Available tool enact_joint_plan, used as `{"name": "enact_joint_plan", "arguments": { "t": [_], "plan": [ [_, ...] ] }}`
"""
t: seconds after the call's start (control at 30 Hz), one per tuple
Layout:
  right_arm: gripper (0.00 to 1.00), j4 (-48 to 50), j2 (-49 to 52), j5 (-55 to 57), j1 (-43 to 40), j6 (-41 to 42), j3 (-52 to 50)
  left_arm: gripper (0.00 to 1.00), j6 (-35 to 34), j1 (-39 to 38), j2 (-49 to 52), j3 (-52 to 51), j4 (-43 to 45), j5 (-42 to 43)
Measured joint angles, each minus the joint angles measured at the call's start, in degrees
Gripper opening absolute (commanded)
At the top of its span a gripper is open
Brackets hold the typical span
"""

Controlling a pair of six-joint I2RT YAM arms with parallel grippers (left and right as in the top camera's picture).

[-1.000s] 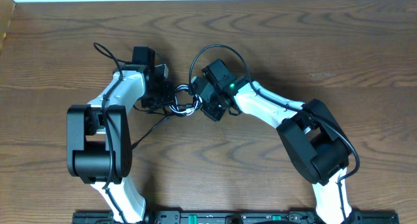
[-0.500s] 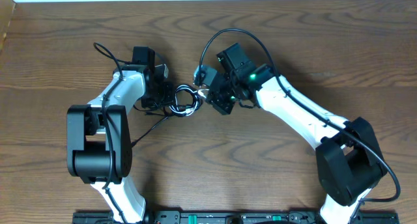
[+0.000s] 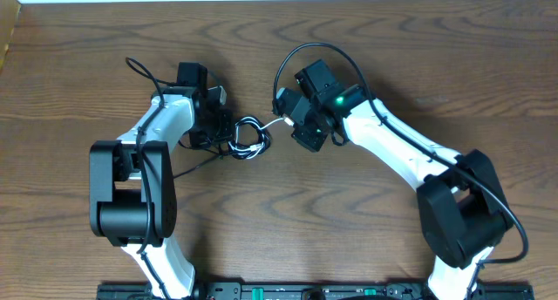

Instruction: Untangle cables

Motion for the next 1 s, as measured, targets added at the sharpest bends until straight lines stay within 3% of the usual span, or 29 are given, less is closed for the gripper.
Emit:
{"name": "enact_joint_plan", "arguments": {
  "t": [0.27, 0.43, 0.5, 0.57, 0.63, 0.83, 1.0],
  "plan": [
    [0.04, 0.1, 5.4, 1.9, -0.2, 0.0, -0.2, 0.08, 0.0, -0.6, 0.0, 0.0, 0.1, -0.2],
    [0.28, 0.8, 6.2, 6.3, -1.0, 0.7, -0.3, 0.09, 0.0, -0.5, 0.0, 0.0, 0.1, 0.3],
    [0.56, 1.5, 6.2, 8.9, -1.2, 1.7, -0.3, 0.12, 0.1, -0.6, 0.0, 0.0, 0.1, 1.5],
    [0.69, 2.1, 6.2, 10.9, -1.3, 2.1, -0.3, 0.16, 0.1, -0.7, 0.0, -0.1, 0.1, 2.9],
    [0.69, 2.3, 6.2, 11.7, -1.3, 2.6, -0.3, 0.17, 0.2, -0.9, 0.1, -0.2, 0.0, 3.9],
    [0.71, 3.3, 6.2, 9.4, -1.3, 4.9, -0.2, 0.35, 0.2, -1.0, 0.1, -0.4, -0.1, 5.4],
    [0.83, 3.3, 6.2, 2.9, -1.3, 7.1, 2.9, 0.38, 0.4, -1.0, 0.1, -0.4, -0.1, 6.0]
  ]
}}
